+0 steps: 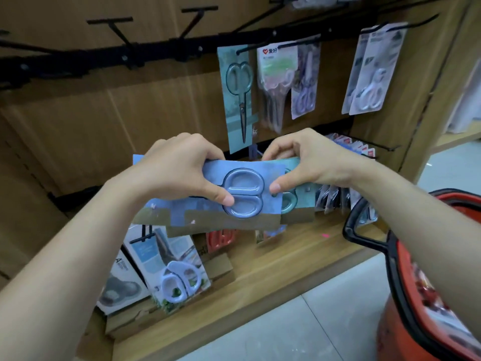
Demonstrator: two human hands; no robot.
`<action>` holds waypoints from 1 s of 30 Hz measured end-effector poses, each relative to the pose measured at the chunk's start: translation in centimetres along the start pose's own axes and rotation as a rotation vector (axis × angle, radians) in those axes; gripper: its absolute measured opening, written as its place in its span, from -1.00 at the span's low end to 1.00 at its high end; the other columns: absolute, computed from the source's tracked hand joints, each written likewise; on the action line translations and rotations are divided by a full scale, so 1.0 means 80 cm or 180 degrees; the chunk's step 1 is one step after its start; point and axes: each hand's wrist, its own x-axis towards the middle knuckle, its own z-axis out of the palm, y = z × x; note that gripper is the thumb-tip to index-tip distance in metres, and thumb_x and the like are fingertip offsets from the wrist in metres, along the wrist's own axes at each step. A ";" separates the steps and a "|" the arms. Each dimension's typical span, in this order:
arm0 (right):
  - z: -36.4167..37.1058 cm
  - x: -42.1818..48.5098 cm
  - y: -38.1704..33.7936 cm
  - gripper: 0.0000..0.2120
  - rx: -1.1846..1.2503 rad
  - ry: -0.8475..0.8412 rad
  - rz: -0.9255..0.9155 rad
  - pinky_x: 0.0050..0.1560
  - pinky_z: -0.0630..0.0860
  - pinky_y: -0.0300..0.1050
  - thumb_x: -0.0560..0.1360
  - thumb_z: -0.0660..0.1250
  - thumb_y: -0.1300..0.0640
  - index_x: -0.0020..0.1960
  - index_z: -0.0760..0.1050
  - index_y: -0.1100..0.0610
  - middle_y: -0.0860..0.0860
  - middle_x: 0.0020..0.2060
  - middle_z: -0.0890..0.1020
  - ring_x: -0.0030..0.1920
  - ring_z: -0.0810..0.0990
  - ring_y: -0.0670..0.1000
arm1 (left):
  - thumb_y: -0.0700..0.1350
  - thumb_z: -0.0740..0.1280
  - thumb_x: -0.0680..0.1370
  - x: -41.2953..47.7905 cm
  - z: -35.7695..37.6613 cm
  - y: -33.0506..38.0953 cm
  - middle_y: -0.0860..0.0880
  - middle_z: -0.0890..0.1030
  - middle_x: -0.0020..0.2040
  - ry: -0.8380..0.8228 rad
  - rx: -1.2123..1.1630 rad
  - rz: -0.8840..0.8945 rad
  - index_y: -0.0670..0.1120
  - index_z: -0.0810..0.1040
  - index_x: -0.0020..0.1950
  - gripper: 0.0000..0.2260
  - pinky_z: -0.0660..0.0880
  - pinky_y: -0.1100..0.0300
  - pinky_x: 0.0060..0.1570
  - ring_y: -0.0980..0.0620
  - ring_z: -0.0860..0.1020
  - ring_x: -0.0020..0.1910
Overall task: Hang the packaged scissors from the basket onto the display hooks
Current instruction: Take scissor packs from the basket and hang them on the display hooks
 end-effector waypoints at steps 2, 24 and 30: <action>-0.009 0.000 0.005 -0.56 0.0300 0.0493 -0.0205 -0.06 0.65 0.05 0.22 0.66 0.09 0.05 0.66 0.13 0.02 -0.13 0.74 -0.10 0.70 -0.02 | 0.53 0.49 0.12 -0.003 0.000 -0.008 0.09 0.58 -0.34 0.0163 -0.0326 -0.0150 0.09 0.61 -0.22 -0.43 0.37 0.06 -0.21 0.05 0.52 -0.27; 0.048 0.012 0.017 -0.58 0.2916 0.1048 -0.0309 0.35 0.54 0.20 0.62 0.27 0.35 0.47 0.41 0.20 0.19 0.34 0.61 0.34 0.60 0.22 | 0.00 0.25 0.70 0.008 0.059 0.043 -0.16 0.74 0.10 0.0421 -0.4400 -0.1023 -0.16 0.68 0.19 -0.70 0.56 -0.26 0.26 -0.23 0.70 0.11; 0.044 0.014 0.025 -0.58 0.3148 0.1192 -0.0258 0.35 0.54 0.19 0.64 0.25 0.36 0.48 0.40 0.18 0.20 0.34 0.60 0.34 0.59 0.22 | -0.13 0.36 0.64 0.016 0.069 0.048 -0.20 0.74 0.05 0.0764 -0.4713 -0.0887 -0.22 0.70 0.15 -0.79 0.68 -0.02 -0.05 -0.22 0.72 0.06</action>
